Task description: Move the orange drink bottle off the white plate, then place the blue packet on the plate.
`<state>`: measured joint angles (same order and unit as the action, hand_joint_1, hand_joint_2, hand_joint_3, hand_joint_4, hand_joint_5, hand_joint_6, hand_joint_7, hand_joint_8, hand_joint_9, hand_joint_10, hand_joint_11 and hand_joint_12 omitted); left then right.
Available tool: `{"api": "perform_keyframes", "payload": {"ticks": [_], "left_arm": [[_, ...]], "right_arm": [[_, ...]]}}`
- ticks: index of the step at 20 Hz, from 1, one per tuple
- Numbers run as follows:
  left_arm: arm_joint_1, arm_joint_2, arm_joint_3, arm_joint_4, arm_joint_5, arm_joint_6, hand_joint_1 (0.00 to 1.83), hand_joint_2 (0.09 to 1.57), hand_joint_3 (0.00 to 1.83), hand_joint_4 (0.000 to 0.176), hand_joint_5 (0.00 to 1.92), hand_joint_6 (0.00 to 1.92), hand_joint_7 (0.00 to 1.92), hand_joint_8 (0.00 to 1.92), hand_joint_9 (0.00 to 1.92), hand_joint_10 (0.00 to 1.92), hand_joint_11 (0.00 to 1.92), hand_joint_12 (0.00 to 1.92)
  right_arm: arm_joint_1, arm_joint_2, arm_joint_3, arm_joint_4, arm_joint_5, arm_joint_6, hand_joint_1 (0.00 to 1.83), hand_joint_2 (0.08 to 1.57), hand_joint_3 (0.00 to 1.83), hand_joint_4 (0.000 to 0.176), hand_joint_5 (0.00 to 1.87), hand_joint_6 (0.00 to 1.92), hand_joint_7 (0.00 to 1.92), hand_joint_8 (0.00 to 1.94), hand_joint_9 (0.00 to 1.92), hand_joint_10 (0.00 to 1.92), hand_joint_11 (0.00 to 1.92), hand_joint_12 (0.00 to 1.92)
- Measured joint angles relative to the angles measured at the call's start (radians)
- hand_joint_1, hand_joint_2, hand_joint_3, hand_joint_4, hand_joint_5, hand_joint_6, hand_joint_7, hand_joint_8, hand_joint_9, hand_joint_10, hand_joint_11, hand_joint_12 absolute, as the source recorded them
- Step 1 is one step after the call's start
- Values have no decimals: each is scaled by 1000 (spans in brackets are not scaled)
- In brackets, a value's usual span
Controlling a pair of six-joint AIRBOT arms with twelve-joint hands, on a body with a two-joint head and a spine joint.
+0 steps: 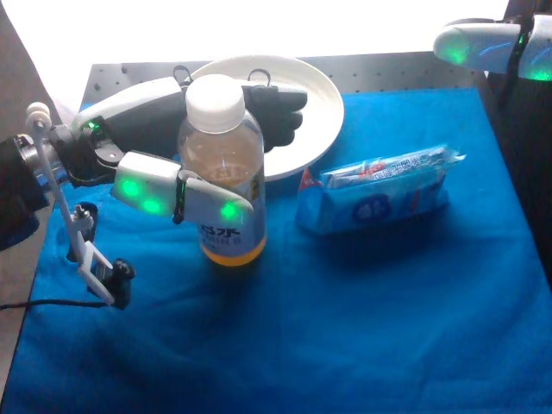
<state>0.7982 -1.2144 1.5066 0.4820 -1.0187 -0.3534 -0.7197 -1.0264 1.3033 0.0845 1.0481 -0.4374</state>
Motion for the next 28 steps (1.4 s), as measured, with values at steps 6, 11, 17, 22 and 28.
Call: {"api": "perform_keyframes", "payload": {"ticks": [6,11,17,22,28], "left_arm": [[1,47,-36,20,-10,-10,766,846,0,169,0,0,2,0,24,11,0,399],[5,111,-65,17,-22,-11,483,825,0,176,0,0,0,0,0,0,0,0],[32,215,-130,50,-24,-8,420,819,0,176,0,0,0,0,0,0,0,0],[32,291,-147,46,2,38,427,746,0,176,0,0,0,0,0,0,0,0],[17,313,-119,51,79,95,480,722,10,176,0,0,0,0,0,0,0,0]], "right_arm": [[0,-1,-3,-4,0,0,583,806,0,176,0,0,147,0,119,0,0,714],[0,-1,-5,-4,-15,0,633,748,0,176,0,0,0,0,14,0,0,549],[0,-1,-13,-69,-109,11,690,631,0,176,0,0,0,0,6,0,0,948],[0,-10,6,-235,-183,144,663,751,0,176,0,0,0,0,14,0,0,640],[52,-19,17,-444,-297,219,616,703,0,151,0,0,0,0,0,0,0,782]]}}
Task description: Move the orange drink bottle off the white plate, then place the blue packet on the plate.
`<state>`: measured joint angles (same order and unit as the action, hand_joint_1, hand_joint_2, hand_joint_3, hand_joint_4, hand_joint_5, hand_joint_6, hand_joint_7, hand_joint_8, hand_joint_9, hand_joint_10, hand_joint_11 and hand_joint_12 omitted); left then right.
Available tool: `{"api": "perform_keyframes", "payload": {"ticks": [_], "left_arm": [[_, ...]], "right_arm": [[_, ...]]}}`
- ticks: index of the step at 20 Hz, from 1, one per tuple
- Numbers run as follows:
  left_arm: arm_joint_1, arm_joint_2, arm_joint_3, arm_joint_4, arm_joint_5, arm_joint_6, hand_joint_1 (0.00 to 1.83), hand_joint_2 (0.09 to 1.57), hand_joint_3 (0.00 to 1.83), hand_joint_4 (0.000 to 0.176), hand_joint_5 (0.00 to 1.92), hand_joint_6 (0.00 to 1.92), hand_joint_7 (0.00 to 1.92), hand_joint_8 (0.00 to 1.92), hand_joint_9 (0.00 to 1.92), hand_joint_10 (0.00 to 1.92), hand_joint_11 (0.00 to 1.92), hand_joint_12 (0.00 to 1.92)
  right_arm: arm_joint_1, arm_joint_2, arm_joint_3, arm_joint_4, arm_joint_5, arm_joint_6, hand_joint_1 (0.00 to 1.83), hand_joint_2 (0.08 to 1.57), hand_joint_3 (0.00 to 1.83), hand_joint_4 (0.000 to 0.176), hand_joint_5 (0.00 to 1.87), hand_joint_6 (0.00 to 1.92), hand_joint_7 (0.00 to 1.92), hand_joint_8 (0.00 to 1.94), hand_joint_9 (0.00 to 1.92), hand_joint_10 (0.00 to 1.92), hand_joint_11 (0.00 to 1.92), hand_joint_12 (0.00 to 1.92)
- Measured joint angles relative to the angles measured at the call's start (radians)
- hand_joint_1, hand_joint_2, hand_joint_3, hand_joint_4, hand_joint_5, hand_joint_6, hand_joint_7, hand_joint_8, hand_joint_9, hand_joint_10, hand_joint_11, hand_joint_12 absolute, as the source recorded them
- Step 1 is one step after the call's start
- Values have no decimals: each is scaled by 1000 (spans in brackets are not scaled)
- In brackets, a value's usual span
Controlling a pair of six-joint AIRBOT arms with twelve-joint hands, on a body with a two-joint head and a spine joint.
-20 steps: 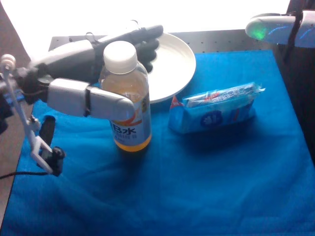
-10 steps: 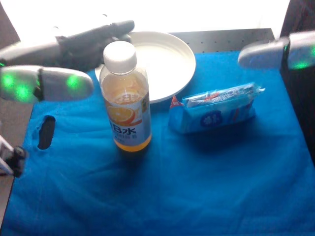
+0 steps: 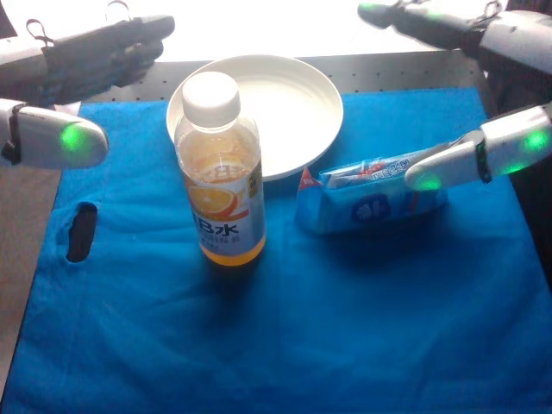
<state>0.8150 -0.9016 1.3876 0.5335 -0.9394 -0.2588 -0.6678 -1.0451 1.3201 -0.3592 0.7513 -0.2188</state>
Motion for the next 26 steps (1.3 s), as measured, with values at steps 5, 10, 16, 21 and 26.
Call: {"api": "perform_keyframes", "payload": {"ticks": [5,10,16,21,26], "left_arm": [[-43,1,45,-3,69,13,550,720,7,176,0,0,0,0,0,0,0,0],[-93,1,58,-9,79,43,527,751,17,176,0,0,0,0,0,0,0,0],[-96,1,58,-2,90,47,527,788,22,176,0,0,0,0,0,0,0,0],[-100,1,58,-2,90,47,513,733,0,176,0,0,0,0,0,0,0,0],[-100,1,57,-8,87,47,505,741,0,176,0,0,0,0,0,0,0,0]], "right_arm": [[18,-58,36,-171,-82,100,697,575,0,119,0,0,0,0,15,4,0,695],[29,-74,57,-242,-148,120,721,608,0,75,0,0,0,0,27,6,0,655],[33,-114,84,-283,-196,145,774,641,0,0,59,1,214,1,460,43,263,1246],[35,-121,92,-296,-217,146,878,675,1,0,617,17,705,28,692,92,254,1294],[35,-127,101,-298,-231,148,1194,860,1,0,1088,11,1267,178,961,1149,733,1658]]}}
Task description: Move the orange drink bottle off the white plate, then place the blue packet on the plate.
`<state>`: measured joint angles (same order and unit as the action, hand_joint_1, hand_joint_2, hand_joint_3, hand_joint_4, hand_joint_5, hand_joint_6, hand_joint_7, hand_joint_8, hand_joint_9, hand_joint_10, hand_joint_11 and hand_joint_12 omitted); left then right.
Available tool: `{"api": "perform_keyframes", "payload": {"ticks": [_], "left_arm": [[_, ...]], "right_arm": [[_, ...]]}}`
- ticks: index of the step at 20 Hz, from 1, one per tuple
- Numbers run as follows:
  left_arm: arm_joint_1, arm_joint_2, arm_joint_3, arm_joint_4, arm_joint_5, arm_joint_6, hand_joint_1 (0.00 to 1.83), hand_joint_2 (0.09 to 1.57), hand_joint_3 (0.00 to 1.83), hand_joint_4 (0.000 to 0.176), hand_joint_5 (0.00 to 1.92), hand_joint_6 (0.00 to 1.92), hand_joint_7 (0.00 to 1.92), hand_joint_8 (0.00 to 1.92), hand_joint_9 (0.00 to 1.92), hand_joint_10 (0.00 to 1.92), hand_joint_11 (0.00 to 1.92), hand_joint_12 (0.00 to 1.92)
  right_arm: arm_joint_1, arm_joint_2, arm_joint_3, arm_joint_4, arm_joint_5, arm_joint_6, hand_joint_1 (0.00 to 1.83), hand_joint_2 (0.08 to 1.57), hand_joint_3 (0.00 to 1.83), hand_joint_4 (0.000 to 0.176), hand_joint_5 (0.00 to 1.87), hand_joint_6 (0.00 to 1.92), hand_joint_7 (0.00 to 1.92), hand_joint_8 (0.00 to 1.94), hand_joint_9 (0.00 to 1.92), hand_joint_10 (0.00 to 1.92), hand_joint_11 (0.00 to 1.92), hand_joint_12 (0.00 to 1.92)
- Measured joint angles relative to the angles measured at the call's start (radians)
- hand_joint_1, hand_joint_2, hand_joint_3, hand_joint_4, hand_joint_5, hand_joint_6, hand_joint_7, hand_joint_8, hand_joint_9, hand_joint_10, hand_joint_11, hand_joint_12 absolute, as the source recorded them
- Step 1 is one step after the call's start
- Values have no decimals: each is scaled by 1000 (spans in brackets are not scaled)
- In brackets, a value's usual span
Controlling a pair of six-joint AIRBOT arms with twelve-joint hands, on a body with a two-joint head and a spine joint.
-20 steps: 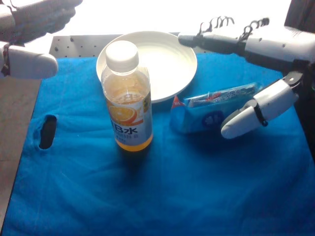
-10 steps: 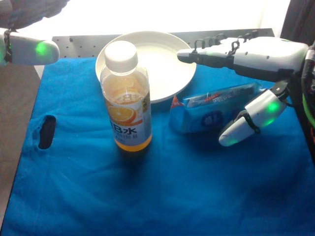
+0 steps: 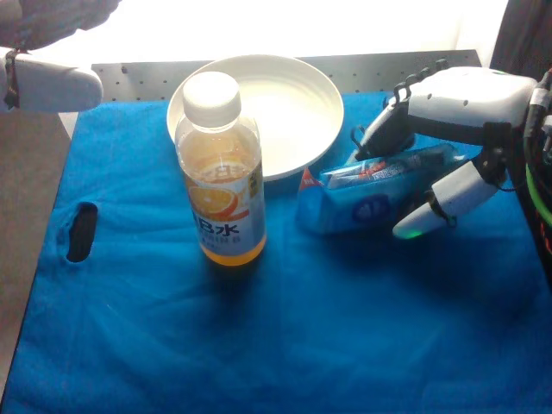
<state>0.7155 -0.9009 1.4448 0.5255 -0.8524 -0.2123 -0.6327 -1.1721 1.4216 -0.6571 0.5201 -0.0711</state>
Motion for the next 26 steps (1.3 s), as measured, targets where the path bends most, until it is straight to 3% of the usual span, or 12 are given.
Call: {"api": "perform_keyframes", "payload": {"ticks": [1,2,4,7,8,9,11,14,16,21,24,26], "left_arm": [[0,0,0,-2,-3,0,499,752,4,176,0,0,0,0,0,0,0,0],[0,0,0,-2,-6,0,499,750,3,176,0,0,0,0,0,0,0,0],[0,0,0,-2,-5,0,503,753,4,176,0,0,0,0,0,0,0,0],[3,0,-1,-10,-8,1,527,725,0,176,0,0,0,0,0,0,0,0],[5,0,-1,-11,-10,1,529,736,0,176,0,0,0,0,0,0,0,0],[8,0,-1,-11,-10,1,522,744,2,176,0,0,0,0,0,0,0,0],[10,0,-2,-13,-10,4,527,729,0,176,0,0,0,0,0,0,0,0],[15,1,-2,-24,-11,8,533,719,0,176,0,0,0,0,0,0,0,0],[24,4,-2,-32,-10,9,523,749,6,176,0,0,0,0,0,0,0,0],[31,13,-8,-46,-12,15,492,773,14,176,0,0,0,0,0,0,0,0],[32,13,-8,-47,-20,15,512,778,14,176,0,0,0,0,0,0,0,0],[32,13,-8,-49,-16,16,505,777,11,176,0,0,0,0,0,0,0,0]], "right_arm": [[0,-5,6,2,-5,0,1212,948,4,0,1318,203,1261,336,942,1226,743,1720],[0,-8,10,3,-11,1,1277,1023,14,0,1318,96,1132,917,953,1248,763,1738],[0,-21,21,9,-11,5,1288,1063,0,0,1341,31,1035,1163,906,1280,703,1760],[0,-37,42,18,-24,13,1295,1045,1,0,1369,22,1077,1067,865,939,432,1573],[1,-37,42,18,-26,13,1368,1078,7,0,1195,301,1088,971,835,1234,415,1584],[1,-37,42,18,-26,13,1304,1075,0,0,1167,353,1083,1061,881,1161,380,1587],[15,-38,43,9,-40,10,1372,1077,1,0,1038,584,1106,811,985,1186,805,1381],[47,-37,38,3,-59,-1,1287,1075,1,0,1121,443,1096,1058,1114,1054,893,1618],[95,-20,19,-29,-51,-2,1279,1090,0,0,1193,278,1011,1221,986,1466,759,1900],[261,-11,5,-42,7,-69,1301,1018,0,0,1216,376,1256,726,1225,788,1011,1427],[269,-40,42,-53,-16,-76,1303,1003,0,0,1207,428,1352,517,1352,650,1133,1371],[269,-41,55,-59,-24,-76,1295,1005,1,0,1298,256,1272,671,1384,578,1194,1294]]}}
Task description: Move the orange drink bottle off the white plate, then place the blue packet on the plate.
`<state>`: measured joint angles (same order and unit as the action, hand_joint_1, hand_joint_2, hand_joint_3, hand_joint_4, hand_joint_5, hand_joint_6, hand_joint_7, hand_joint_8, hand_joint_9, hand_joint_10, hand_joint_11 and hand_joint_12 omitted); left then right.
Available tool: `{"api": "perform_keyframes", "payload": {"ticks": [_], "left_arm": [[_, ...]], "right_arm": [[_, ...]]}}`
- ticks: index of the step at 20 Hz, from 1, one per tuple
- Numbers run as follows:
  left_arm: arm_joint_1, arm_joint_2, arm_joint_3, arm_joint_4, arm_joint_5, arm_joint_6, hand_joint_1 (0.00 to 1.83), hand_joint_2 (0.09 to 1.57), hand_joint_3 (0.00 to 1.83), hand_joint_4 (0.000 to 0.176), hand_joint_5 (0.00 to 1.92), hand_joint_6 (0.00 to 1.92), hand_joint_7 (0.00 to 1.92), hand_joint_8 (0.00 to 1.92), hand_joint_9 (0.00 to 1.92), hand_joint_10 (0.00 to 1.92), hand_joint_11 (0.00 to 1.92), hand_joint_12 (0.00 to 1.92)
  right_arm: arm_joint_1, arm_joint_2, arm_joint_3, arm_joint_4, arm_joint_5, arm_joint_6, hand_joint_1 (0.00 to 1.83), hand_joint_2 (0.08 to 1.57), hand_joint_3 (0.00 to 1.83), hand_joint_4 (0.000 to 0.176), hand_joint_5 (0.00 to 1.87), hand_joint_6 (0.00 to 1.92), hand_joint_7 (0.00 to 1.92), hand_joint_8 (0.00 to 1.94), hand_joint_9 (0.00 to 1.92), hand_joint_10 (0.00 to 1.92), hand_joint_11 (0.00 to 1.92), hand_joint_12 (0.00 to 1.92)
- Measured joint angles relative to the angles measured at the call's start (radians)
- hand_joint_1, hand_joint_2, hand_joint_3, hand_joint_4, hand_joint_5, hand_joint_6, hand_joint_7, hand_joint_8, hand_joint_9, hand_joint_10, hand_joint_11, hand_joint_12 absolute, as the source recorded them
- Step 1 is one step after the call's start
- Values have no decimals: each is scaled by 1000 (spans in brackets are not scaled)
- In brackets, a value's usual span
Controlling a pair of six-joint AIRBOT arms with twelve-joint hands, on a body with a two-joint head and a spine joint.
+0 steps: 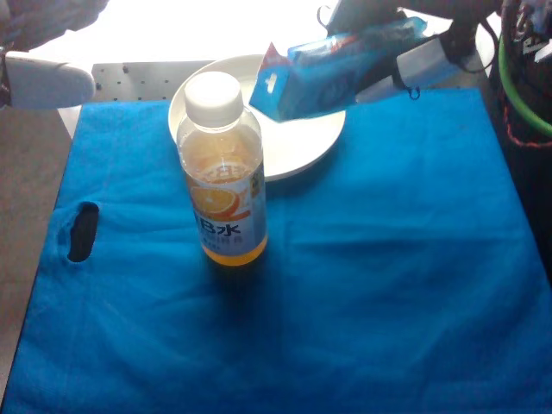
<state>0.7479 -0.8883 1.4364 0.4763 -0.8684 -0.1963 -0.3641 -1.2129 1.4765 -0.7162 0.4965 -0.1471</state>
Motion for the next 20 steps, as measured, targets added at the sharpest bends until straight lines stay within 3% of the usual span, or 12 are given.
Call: {"api": "perform_keyframes", "payload": {"ticks": [1,2,6,7,8,9,11,12,13,16,19,20], "left_arm": [[0,0,0,2,-6,0,491,780,11,176,0,0,0,0,0,0,0,0],[0,0,0,2,-8,0,447,815,23,176,0,0,0,0,0,0,0,0],[-20,-22,10,2,-20,3,457,801,11,176,0,0,0,0,0,0,0,0],[-22,-31,10,-2,-26,3,473,777,0,176,0,0,0,0,0,0,0,0],[-24,-33,10,7,-29,4,473,777,0,176,0,0,0,0,0,0,0,0],[-31,-33,10,19,-33,4,477,794,7,176,0,0,0,0,0,0,0,0],[-48,-43,26,20,-40,4,477,799,9,176,0,0,0,0,0,0,0,0],[-62,-50,30,17,-40,4,474,795,6,176,0,0,0,0,0,0,0,0],[-71,-58,34,22,-47,1,473,790,3,176,0,0,0,0,0,0,0,0],[-83,-75,34,59,-49,-2,483,771,0,176,0,0,0,0,0,0,0,0],[-84,-76,39,53,-53,-2,485,778,0,176,0,0,0,0,0,0,0,0],[-84,-79,43,50,-55,-2,486,783,1,176,0,0,0,0,0,0,0,0]], "right_arm": [[12,-2,14,-3,-2,1,1287,1017,3,0,1345,158,1186,829,1365,600,1200,1320],[25,-12,35,0,-5,0,1302,989,5,0,1353,138,1336,549,1422,517,1266,1210],[38,-72,99,11,-35,6,1311,993,0,0,1351,97,1346,551,1483,369,1278,1200],[37,-100,122,2,-51,20,1306,1003,2,0,1333,124,1296,649,1431,439,1198,1304],[37,-115,135,1,-53,26,1306,1003,2,0,1333,124,1296,649,1431,439,1198,1304],[38,-127,151,5,-50,34,1304,1011,0,0,1253,290,1284,671,1397,429,1174,1234],[38,-141,178,8,-47,35,1304,1010,0,0,1248,305,1290,658,1394,427,1174,1232],[38,-158,199,10,-53,35,1298,1027,6,0,1265,228,1198,853,1366,527,1168,1297],[38,-179,218,8,-57,35,1297,1029,4,0,1276,191,1194,868,1319,714,1120,1371],[38,-226,260,9,-57,36,1293,1047,0,0,1218,275,1160,946,1272,912,1118,1458],[38,-272,293,9,-47,38,1285,1060,0,0,1164,422,1108,1016,1120,916,939,1443],[38,-283,300,10,-43,38,1284,1065,0,0,1152,424,1104,1033,1143,968,968,1487]]}}
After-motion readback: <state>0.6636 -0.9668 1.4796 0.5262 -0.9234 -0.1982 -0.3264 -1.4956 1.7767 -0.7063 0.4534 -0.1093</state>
